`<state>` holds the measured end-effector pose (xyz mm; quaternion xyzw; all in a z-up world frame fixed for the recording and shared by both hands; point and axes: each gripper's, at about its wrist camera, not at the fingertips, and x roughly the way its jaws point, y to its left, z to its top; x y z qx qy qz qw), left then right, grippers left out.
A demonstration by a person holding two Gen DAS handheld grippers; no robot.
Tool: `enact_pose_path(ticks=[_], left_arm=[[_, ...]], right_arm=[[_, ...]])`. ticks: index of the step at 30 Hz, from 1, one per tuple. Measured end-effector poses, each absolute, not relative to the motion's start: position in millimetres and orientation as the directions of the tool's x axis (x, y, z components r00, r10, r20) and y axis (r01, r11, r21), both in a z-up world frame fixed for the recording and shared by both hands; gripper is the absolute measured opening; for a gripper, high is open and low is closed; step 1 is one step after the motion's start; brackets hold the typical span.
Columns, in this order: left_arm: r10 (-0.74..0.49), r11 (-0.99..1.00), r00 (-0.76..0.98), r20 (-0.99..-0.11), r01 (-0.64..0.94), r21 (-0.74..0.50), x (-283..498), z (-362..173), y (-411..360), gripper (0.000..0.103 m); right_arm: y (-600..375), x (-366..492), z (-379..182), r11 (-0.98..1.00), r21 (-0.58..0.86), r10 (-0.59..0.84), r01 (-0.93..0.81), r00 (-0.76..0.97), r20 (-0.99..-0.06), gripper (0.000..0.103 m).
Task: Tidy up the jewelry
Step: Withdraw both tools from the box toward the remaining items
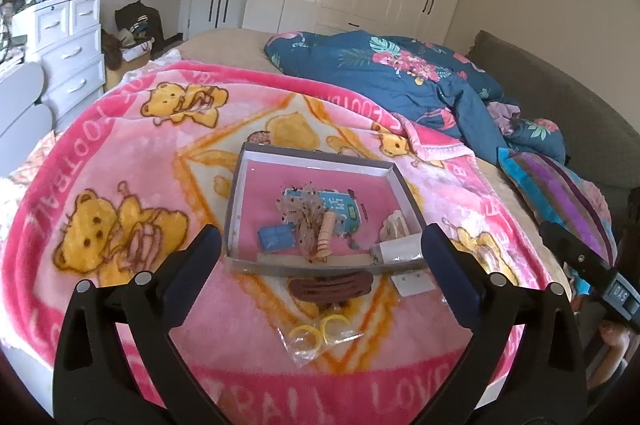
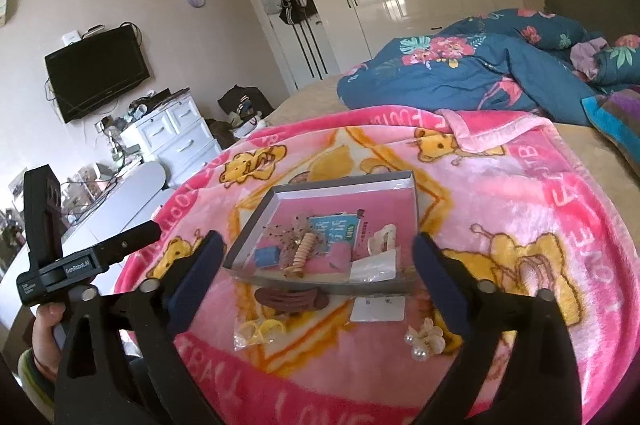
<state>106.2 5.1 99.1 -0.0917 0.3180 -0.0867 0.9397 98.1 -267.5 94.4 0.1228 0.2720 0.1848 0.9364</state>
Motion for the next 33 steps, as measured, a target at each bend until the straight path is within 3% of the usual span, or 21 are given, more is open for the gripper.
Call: enact_pose_path(ticks=[18, 33], left_arm=[[-0.191, 0.975, 0.768, -0.611, 0.075, -0.211, 78, 81, 20, 0.094], [-0.172, 0.983, 0.728, -0.663, 0.085, -0.162, 65, 52, 17, 0.094]], right_arm=[[-254, 73, 79, 0.896, 0.320, 0.437, -0.309, 0.745, -0.503, 0.096], [-246, 59, 38, 0.899, 0.315, 0.436, -0.303, 0.678, -0.592, 0.096]])
